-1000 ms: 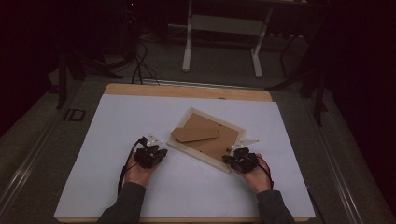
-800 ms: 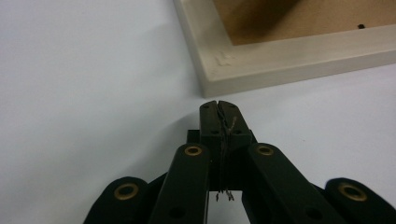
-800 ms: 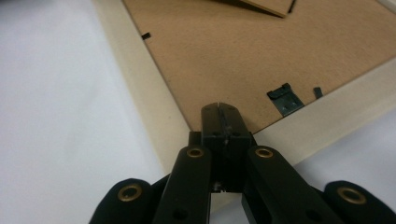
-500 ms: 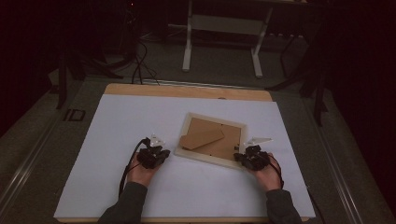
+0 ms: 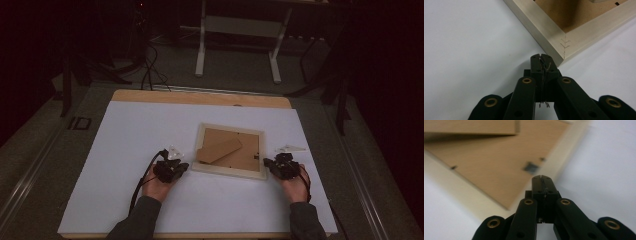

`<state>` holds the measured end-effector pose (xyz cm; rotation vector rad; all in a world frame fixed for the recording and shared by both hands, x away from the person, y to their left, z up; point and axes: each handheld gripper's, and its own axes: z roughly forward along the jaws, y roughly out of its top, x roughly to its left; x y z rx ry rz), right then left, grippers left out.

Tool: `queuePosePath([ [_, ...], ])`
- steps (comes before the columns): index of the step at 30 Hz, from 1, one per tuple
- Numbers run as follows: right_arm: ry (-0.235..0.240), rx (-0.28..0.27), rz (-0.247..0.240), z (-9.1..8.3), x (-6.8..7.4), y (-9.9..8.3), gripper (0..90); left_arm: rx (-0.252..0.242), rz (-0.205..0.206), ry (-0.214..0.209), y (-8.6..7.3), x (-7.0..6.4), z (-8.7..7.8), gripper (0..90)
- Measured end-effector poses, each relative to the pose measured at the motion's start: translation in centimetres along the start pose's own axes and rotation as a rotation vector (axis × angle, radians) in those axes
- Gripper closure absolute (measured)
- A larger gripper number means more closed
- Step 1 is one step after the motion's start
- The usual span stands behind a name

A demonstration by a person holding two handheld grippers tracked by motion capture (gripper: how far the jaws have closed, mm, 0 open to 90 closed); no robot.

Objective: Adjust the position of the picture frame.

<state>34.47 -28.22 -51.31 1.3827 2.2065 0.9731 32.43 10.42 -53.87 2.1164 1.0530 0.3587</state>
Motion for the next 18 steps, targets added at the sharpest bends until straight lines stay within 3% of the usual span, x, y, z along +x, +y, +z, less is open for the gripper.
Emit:
queuePosePath([
  [8, -0.041, 0.018, 0.073, 0.4, -0.9, -0.6, 90.0, -0.006, 0.018, 0.005, 0.2, -0.4, 0.4, 89.7],
  [16, -0.013, 0.026, 0.102, 1.1, -0.6, -0.9, 90.0, -0.009, 0.021, 0.007, 0.3, -0.7, 0.6, 90.0],
  [18, -0.030, 0.025, 0.108, 1.2, -0.4, -0.9, 90.0, -0.012, 0.015, 0.006, 0.3, -0.7, 0.6, 90.0],
])
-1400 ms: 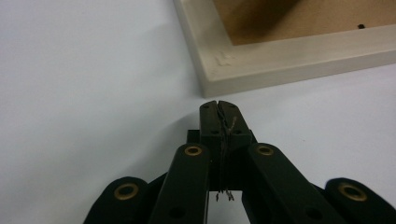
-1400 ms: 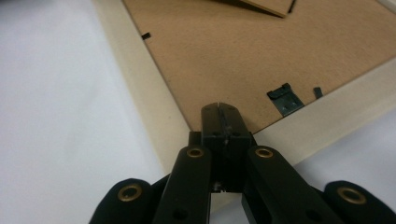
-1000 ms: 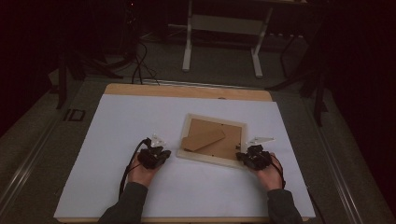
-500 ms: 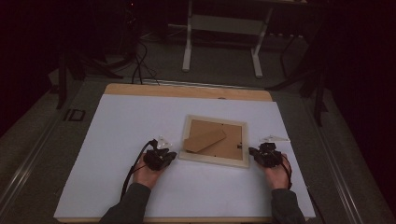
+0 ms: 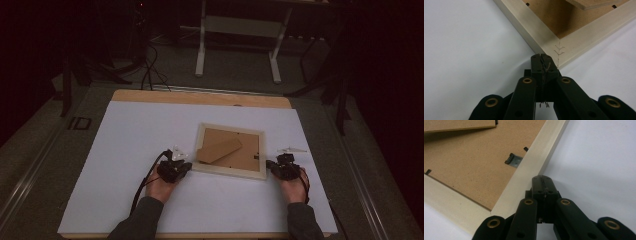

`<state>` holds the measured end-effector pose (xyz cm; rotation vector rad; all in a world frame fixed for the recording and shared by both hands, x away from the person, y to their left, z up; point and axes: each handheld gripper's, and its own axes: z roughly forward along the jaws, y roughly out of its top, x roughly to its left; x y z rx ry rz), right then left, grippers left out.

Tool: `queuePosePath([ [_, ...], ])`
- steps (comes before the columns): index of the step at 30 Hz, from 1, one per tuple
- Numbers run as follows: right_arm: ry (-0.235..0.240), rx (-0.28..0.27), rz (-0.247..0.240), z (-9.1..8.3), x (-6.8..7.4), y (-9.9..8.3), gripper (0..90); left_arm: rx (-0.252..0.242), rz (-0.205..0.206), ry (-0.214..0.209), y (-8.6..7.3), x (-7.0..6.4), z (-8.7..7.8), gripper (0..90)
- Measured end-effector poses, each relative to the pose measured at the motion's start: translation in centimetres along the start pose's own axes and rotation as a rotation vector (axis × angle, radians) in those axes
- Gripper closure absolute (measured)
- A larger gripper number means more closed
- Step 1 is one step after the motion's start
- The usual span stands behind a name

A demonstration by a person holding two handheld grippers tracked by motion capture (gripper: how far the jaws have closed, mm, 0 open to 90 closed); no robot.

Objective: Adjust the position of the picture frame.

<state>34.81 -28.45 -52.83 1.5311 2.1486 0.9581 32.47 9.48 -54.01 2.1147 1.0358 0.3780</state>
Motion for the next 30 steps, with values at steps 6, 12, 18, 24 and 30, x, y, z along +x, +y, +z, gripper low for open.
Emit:
queuePosePath([
  [6, -0.002, -0.006, 0.009, 0.1, 0.2, -0.1, 90.0, 0.003, -0.004, 0.007, -0.1, 0.0, -0.1, 90.0],
  [12, 0.040, 0.022, 0.017, -0.2, 0.2, -0.4, 90.0, -0.001, -0.019, 0.004, -0.3, 0.2, -0.3, 90.0],
  [18, 0.055, 0.047, 0.005, -0.4, 0.6, -0.6, 90.0, 0.001, -0.026, 0.014, -0.5, 0.4, -0.6, 90.0],
  [24, 0.051, 0.032, -0.038, 0.4, 2.0, -0.2, 90.0, 0.013, -0.062, 0.046, -1.1, 1.3, -1.5, 90.0],
  [30, 0.041, 0.013, -0.062, 1.2, 3.6, 0.2, 90.0, 0.019, -0.108, 0.079, -1.6, 2.2, -2.2, 90.0],
])
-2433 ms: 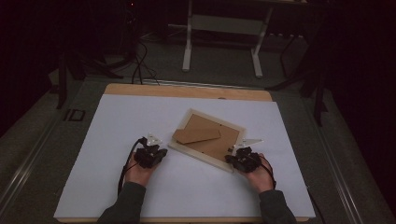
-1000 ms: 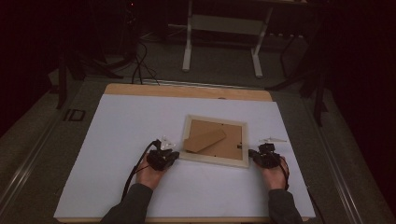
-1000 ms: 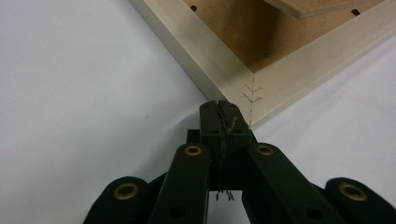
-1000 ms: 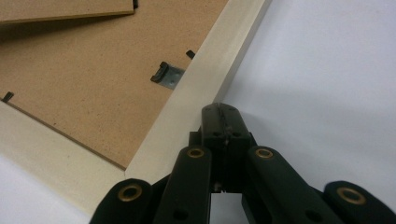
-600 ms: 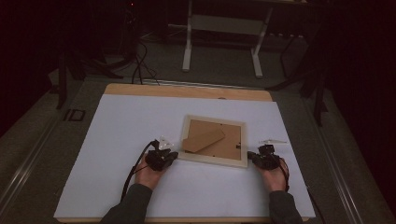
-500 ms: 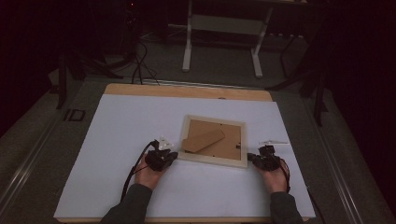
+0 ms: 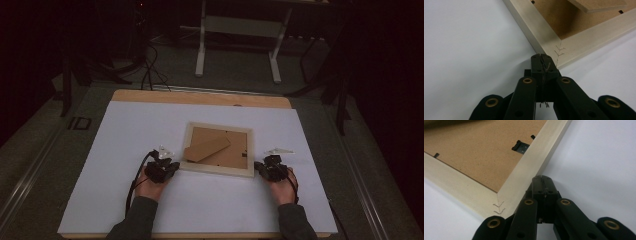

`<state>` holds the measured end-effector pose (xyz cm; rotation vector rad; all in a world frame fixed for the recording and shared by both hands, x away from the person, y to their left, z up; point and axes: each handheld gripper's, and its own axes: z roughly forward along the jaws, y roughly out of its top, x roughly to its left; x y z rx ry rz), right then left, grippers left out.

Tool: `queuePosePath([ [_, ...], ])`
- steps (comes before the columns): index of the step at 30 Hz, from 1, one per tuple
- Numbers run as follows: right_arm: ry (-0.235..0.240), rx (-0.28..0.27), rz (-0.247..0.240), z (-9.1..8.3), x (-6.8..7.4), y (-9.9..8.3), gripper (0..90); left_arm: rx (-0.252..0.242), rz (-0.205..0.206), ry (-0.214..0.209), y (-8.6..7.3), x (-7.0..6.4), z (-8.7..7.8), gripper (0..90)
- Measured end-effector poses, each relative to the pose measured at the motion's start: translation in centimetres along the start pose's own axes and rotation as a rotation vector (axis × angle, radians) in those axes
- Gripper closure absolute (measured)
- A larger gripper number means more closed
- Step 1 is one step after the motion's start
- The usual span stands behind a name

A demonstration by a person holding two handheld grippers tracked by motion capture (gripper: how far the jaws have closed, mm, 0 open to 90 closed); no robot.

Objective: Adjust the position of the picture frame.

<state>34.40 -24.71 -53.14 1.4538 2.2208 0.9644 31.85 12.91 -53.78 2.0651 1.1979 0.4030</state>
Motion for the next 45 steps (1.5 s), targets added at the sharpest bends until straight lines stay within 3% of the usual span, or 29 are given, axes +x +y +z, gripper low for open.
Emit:
queuePosePath([
  [6, 0.010, -0.006, -0.029, 0.8, 1.2, 0.6, 90.0, 0.012, -0.028, 0.023, -0.5, 0.8, -0.7, 90.0],
  [11, 0.019, -0.005, -0.034, 1.0, 1.2, 0.8, 90.0, 0.018, -0.018, 0.030, -0.7, 0.6, -1.0, 90.0],
  [13, 0.039, -0.010, -0.027, 1.2, 1.0, 0.9, 90.0, 0.025, -0.017, 0.027, -0.8, 0.4, -1.2, 90.0],
  [23, 0.035, -0.017, -0.045, 1.6, 1.0, 1.3, 90.0, 0.028, -0.024, 0.010, -1.2, 0.4, -1.6, 90.0],
  [28, 0.017, -0.028, -0.047, 1.9, 1.5, 1.4, 90.0, 0.044, -0.056, -0.016, -1.5, 0.6, -2.0, 90.0],
  [45, 0.039, -0.011, -0.054, 1.4, 2.1, 0.9, 90.0, 0.040, -0.051, -0.005, -1.5, 1.1, -2.0, 90.0],
])
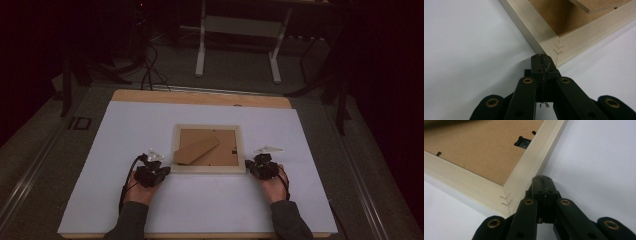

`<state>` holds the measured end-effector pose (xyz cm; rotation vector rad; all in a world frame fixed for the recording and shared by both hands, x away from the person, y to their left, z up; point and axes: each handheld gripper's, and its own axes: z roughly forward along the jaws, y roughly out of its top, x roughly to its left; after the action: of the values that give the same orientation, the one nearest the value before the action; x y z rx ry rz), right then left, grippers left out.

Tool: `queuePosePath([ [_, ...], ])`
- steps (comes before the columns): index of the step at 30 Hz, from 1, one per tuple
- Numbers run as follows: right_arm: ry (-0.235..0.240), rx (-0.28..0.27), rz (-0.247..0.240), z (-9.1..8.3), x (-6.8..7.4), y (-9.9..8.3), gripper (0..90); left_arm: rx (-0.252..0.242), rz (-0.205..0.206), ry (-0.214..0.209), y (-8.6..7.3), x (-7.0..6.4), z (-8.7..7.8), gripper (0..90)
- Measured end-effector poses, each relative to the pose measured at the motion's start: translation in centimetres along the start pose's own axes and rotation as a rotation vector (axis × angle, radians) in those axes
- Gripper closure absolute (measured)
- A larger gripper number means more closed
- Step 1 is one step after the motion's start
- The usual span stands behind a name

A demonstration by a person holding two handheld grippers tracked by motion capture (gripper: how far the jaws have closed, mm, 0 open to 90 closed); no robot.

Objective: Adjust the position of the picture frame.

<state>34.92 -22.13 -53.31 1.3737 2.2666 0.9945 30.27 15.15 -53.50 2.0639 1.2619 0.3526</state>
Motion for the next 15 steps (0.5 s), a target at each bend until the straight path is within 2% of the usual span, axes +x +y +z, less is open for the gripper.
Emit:
queuePosePath([
  [8, 0.007, -0.005, -0.004, -0.02, -0.10, -0.09, 90.0, -0.001, 0.021, 0.023, 0.20, -0.11, 0.11, 90.0],
  [15, -0.005, 0.005, -0.041, -0.19, 0.11, -0.06, 90.0, -0.012, 0.014, 0.032, 0.34, 0.08, 0.03, 88.8],
])
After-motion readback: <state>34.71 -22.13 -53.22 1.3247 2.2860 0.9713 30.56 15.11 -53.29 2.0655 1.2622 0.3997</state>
